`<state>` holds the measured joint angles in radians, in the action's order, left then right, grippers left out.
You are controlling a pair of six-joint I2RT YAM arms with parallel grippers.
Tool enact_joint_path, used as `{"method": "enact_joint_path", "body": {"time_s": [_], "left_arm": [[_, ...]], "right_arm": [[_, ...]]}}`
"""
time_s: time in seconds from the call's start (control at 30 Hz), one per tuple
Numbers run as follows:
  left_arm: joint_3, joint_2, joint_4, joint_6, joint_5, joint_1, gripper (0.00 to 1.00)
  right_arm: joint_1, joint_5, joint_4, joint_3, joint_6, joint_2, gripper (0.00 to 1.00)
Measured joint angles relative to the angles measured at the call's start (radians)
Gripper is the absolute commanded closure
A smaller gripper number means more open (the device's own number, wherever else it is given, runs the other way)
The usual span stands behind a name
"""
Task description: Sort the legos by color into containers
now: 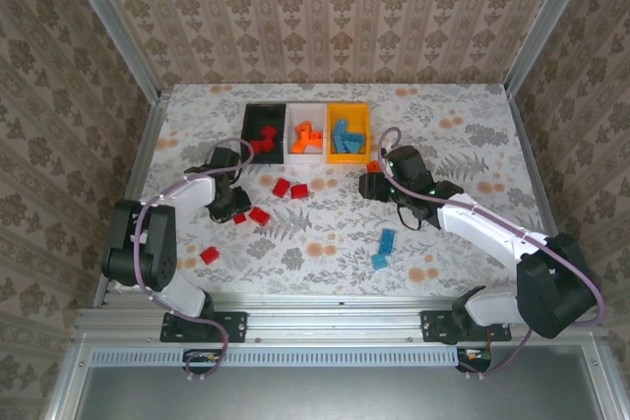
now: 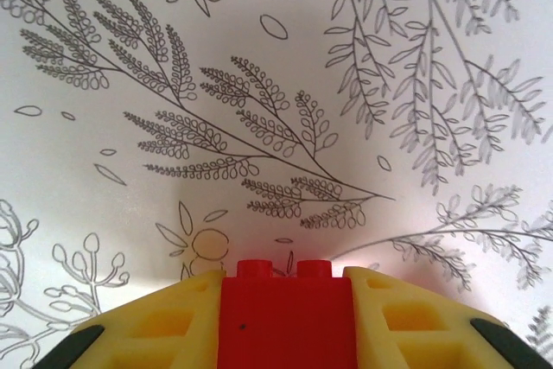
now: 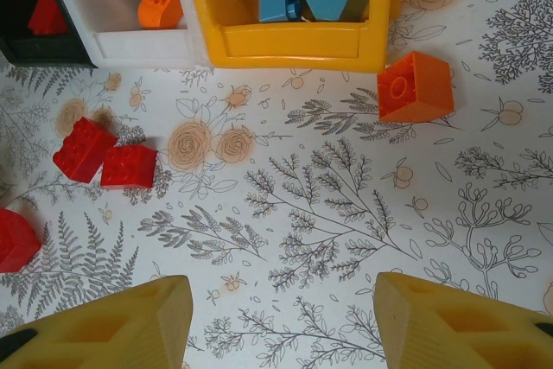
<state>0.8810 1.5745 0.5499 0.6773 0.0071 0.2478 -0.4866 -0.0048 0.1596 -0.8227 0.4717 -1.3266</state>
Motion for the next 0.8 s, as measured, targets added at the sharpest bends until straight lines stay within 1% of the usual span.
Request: {"method": "enact_joint_path", "body": {"time_s": [0.07, 0.17, 0.3, 0.43, 0.53, 0.63, 0.7, 0.73, 0.8], "left_arm": [[0.033, -0.018, 0.031, -0.006, 0.001, 0.002, 0.74], [0.154, -0.027, 0.075, -0.027, 0.003, 0.005, 0.73], [0.431, 0.029, 0.115, -0.067, 0.004, 0.009, 0.73], [0.726, 0.196, 0.146, -0.107, 0.009, 0.013, 0.73], [0.883, 0.341, 0.181, -0.125, 0.018, 0.015, 0.73], [0.995, 0.472, 0.219, -0.134, 0.023, 0.022, 0.73], [1.050, 0.539, 0.251, -0.140, 0.023, 0.030, 0.70], [1.079, 0.571, 0.270, -0.144, 0.023, 0.034, 0.67], [1.129, 0.616, 0.301, -0.151, 0.023, 0.041, 0.56]], "right_arm": [[0.001, 0.000, 0.000, 0.000, 0.000, 0.000, 0.42], [0.006, 0.000, 0.000, 0.000, 0.003, 0.000, 0.42], [0.011, 0.000, 0.000, 0.000, 0.003, 0.000, 0.42], [0.016, 0.000, 0.000, 0.000, 0.003, 0.000, 0.42], [0.023, -0.001, 0.000, 0.000, 0.003, 0.000, 0.42], [0.026, -0.004, 0.000, 0.000, 0.003, 0.000, 0.42], [0.026, -0.005, 0.000, 0.000, 0.003, 0.000, 0.41], [0.026, -0.008, 0.000, 0.000, 0.003, 0.000, 0.41], [0.026, -0.011, 0.000, 0.000, 0.003, 0.000, 0.41]]}}
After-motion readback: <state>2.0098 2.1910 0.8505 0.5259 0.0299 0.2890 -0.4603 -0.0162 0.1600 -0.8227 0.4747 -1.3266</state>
